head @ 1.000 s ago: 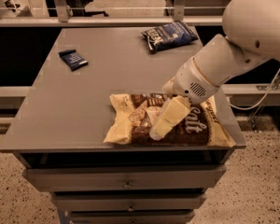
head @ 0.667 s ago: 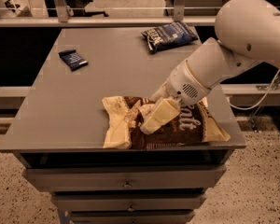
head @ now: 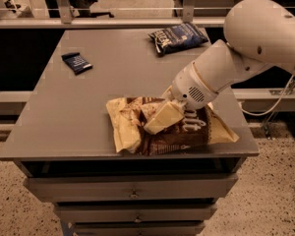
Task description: Pick brown chip bag
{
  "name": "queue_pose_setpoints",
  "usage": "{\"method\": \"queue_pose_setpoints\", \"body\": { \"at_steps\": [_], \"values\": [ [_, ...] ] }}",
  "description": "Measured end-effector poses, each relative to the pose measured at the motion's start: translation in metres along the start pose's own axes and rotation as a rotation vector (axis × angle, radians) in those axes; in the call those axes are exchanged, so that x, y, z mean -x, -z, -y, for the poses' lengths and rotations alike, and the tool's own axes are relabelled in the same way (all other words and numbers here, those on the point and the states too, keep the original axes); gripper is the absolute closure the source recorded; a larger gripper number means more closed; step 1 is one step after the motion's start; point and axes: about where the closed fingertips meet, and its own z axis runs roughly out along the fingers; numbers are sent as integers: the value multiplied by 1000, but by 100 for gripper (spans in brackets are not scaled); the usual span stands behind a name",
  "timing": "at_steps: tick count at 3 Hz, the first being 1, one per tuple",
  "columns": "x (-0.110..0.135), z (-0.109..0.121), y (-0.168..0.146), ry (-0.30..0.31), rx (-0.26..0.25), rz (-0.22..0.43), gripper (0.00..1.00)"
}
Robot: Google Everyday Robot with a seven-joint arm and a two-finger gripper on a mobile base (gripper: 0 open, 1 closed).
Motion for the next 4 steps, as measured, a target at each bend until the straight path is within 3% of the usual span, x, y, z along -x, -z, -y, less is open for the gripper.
{"method": "queue_pose_setpoints", "body": {
  "at_steps": [1, 4],
  "values": [
    [2, 0, 2, 0, 0, 0, 100],
    [2, 0, 2, 1, 0, 1, 100]
  ]
}}
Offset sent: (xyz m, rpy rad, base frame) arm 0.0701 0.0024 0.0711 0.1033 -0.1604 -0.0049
